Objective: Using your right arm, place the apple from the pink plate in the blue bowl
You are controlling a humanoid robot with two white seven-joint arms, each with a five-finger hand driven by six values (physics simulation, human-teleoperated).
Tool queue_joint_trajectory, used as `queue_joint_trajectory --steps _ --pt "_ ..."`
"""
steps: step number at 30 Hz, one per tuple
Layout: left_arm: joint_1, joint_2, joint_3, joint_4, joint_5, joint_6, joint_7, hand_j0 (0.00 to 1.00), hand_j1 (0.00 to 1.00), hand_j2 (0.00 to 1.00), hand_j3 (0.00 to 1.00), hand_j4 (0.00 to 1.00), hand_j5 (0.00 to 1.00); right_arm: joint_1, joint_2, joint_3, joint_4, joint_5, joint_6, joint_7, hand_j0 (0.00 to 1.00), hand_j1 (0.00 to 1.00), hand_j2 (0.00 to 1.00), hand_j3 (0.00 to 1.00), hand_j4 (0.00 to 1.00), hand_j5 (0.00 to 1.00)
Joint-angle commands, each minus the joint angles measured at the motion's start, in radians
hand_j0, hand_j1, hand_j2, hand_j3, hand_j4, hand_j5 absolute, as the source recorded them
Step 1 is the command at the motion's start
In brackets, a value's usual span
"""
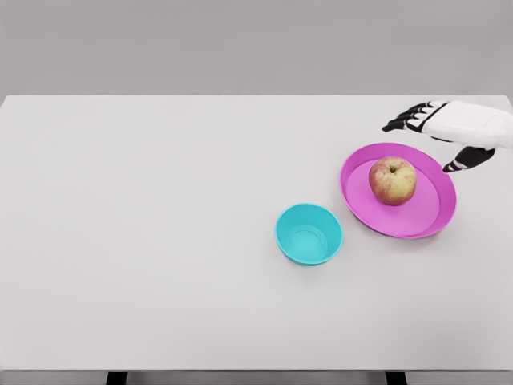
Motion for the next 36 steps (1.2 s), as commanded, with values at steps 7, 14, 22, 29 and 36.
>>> queue_joint_trajectory --steps 7,14,22,29,36 --pt "0.0 0.0 0.0 0.0 0.0 0.0 0.0 1.0 1.0 1.0 1.0 1.0 1.0 -0.017 0.013 0.101 0.049 -0.004 0.002 0.0 1.0 1.0 1.0 1.0 1.0 1.0" --pt "0.0 0.0 0.0 0.0 0.0 0.0 0.0 1.0 1.0 1.0 1.0 1.0 1.0 -0.046 0.043 0.138 0.075 -0.004 0.002 0.0 1.0 1.0 1.0 1.0 1.0 1.0" --pt "0.0 0.0 0.0 0.0 0.0 0.0 0.0 1.0 1.0 1.0 1.0 1.0 1.0 -0.077 0.064 0.19 0.121 -0.002 0.0 0.0 1.0 1.0 1.0 1.0 1.0 1.0" --pt "0.0 0.0 0.0 0.0 0.0 0.0 0.0 1.0 1.0 1.0 1.0 1.0 1.0 -0.081 0.066 0.216 0.124 -0.004 0.0 0.0 1.0 1.0 1.0 1.0 1.0 1.0" --pt "0.0 0.0 0.0 0.0 0.0 0.0 0.0 1.0 1.0 1.0 1.0 1.0 1.0 -0.091 0.081 0.231 0.139 -0.004 0.002 0.0 1.0 1.0 1.0 1.0 1.0 1.0"
